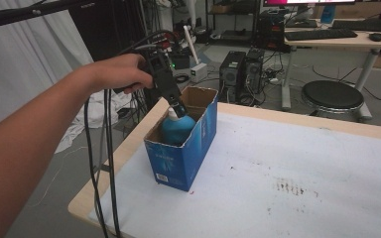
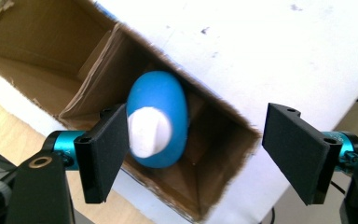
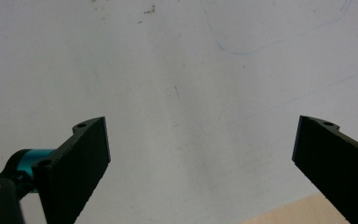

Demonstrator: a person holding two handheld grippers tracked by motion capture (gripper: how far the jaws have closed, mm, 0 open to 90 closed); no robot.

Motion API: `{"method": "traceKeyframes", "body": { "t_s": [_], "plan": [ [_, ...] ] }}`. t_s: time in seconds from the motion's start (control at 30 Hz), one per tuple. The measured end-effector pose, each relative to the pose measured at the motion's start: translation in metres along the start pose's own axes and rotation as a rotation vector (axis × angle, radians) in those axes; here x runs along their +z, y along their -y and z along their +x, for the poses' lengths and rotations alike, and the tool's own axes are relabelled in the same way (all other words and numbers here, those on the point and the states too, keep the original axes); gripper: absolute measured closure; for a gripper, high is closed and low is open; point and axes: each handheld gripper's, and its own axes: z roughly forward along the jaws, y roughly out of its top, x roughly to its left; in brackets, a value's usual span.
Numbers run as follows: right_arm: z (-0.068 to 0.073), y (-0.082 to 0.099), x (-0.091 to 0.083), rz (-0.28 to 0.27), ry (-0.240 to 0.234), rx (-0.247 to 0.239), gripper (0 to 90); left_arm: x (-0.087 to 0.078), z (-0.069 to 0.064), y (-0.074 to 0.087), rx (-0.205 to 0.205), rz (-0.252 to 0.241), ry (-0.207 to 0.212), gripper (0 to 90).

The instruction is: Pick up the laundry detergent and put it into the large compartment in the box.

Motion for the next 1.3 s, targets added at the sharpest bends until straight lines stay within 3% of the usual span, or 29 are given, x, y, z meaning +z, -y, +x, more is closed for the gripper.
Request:
{"method": "traceKeyframes", "body": {
  "t_s": [0.07, 0.13, 0.17, 0.23, 0.33, 0.4, 0.6, 0.67, 0.87, 1.0, 1.17, 1.3],
  "plan": [
    [0.002, 0.0, -0.002, -0.002, 0.002, -0.001, 3.1, -0.005, -0.006, -0.004, 0.006, -0.02, 0.02, 23.2],
    [0.003, 0.0, -0.003, -0.007, 0.004, -0.007, 3.1, -0.009, -0.012, -0.008, 0.039, -0.037, 0.05, 23.2],
    [0.004, 0.0, -0.003, -0.005, 0.004, -0.006, 3.1, -0.011, -0.016, -0.011, 0.051, -0.043, 0.05, 23.0],
    [0.006, 0.001, -0.005, -0.01, 0.008, -0.01, 3.1, -0.012, -0.021, -0.016, 0.061, -0.035, 0.041, 14.4],
    [0.009, 0.001, -0.007, -0.018, 0.008, -0.013, 3.1, -0.012, -0.033, -0.024, 0.107, -0.036, 0.051, 13.9],
    [0.01, 0.001, -0.008, -0.019, 0.011, -0.014, 3.1, -0.011, -0.038, -0.029, 0.117, -0.035, 0.055, 4.3],
    [0.013, 0.003, -0.013, -0.033, 0.016, -0.017, 3.1, -0.007, -0.053, -0.044, 0.178, -0.016, 0.042, 1.6],
    [0.014, 0.003, -0.014, -0.038, 0.019, -0.014, 3.1, -0.002, -0.059, -0.051, 0.198, 0.001, 0.037, 1.6],
    [0.017, 0.004, -0.014, -0.048, 0.019, -0.011, 3.1, 0.011, -0.07, -0.073, 0.201, 0.031, 0.041, 1.6],
    [0.02, 0.002, -0.013, -0.045, 0.019, -0.012, 3.1, 0.028, -0.086, -0.094, 0.237, 0.033, 0.052, 1.6],
    [0.023, -0.001, -0.011, -0.039, 0.014, -0.021, 3.1, 0.046, -0.1, -0.112, 0.29, 0.081, 0.08, 1.6],
    [0.023, -0.003, -0.01, -0.038, 0.011, -0.026, 3.1, 0.058, -0.107, -0.122, 0.289, 0.102, 0.075, 1.6]
  ]
}}
